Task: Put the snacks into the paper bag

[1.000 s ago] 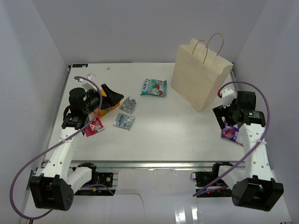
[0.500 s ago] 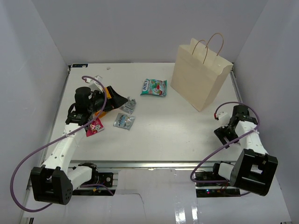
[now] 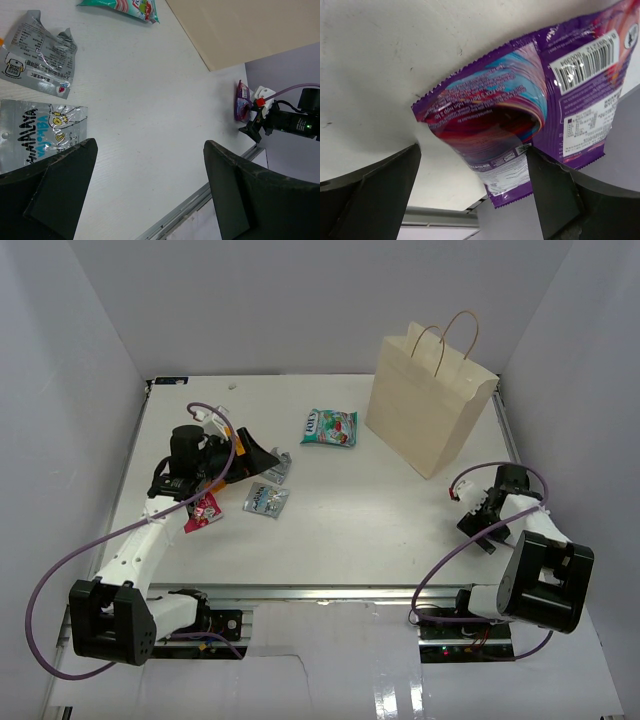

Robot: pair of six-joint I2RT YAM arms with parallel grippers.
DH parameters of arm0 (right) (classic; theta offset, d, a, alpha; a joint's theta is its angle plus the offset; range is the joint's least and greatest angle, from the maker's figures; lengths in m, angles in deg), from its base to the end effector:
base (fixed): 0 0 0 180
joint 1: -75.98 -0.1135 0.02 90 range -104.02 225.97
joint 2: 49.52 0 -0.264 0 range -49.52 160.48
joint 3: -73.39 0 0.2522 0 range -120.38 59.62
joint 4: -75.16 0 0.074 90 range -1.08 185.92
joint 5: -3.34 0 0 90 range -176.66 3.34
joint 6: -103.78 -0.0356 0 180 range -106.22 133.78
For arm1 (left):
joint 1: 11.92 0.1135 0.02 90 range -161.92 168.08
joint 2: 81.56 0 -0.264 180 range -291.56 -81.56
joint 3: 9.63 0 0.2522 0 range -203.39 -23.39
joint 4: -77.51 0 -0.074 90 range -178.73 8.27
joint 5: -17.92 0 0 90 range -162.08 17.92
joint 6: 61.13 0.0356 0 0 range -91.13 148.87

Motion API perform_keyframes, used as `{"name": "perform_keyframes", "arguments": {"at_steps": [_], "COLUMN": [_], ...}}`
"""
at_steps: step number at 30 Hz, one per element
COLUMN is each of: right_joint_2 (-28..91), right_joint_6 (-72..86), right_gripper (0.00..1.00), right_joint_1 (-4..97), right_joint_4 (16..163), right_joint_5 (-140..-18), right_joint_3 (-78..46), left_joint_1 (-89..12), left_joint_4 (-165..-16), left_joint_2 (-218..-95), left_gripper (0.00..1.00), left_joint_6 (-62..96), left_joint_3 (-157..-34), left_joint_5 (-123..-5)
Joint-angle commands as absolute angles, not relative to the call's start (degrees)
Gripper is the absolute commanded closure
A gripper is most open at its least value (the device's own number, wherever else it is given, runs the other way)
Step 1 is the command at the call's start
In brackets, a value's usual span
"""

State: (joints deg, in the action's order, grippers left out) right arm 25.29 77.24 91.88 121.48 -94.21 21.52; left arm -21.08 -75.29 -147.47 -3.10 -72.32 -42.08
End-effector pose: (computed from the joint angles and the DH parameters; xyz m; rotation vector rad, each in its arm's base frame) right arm 0.2120 -0.0653 0.1678 -1.1400 2.6741 -0.4872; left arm 0.2484 -0.0581 0.2873 -0.1019 2.1731 -0.9719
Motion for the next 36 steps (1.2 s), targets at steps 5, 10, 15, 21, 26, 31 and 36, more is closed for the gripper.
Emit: {"name": "perform_keyframes", "arguments": {"at_steps": [5, 10, 15, 21, 26, 31, 36], "right_joint_2": [30.1, 32.83, 34.51, 29.24, 23.0, 18.17, 13.77], "right_joint_6": [88.4, 90.42, 88.4, 82.61, 74.19, 66.79, 59.94], "right_gripper": [0.15, 0.41, 0.68, 0.88, 0.92, 0.92, 0.92], "right_joint_1": [92.32, 92.32, 92.32, 92.59, 93.11, 93.29, 93.38], "right_joint_4": [113.89, 112.92, 113.79, 122.02, 132.76, 134.8, 134.8], "right_joint_5": [-93.69, -93.16, -92.55, -82.99, -68.85, -62.24, -55.99], "right_joint_3": [23.85, 25.61, 25.44, 19.83, 10.52, 4.71, -2.41], "left_joint_1": [-21.5, -21.5, -21.5, -21.5, -21.5, -21.58, -21.58], "left_joint_4": [-73.7, -73.08, -72.82, -72.73, -72.82, -73.08, -73.26], "left_joint_2": [-145.99, -145.9, -145.9, -146.34, -146.78, -147.48, -147.83], "left_gripper": [0.02, 0.02, 0.02, 0.02, 0.02, 0.02, 0.02], "left_joint_6": [-2.6, -2.42, -2.24, -2.07, -1.81, -1.54, -1.1], "left_joint_3": [-73.93, -73.75, -73.93, -74.37, -74.45, -74.37, -74.28], "left_joint_5": [-41.5, -41.5, -41.67, -41.67, -41.85, -41.76, -41.58]}}
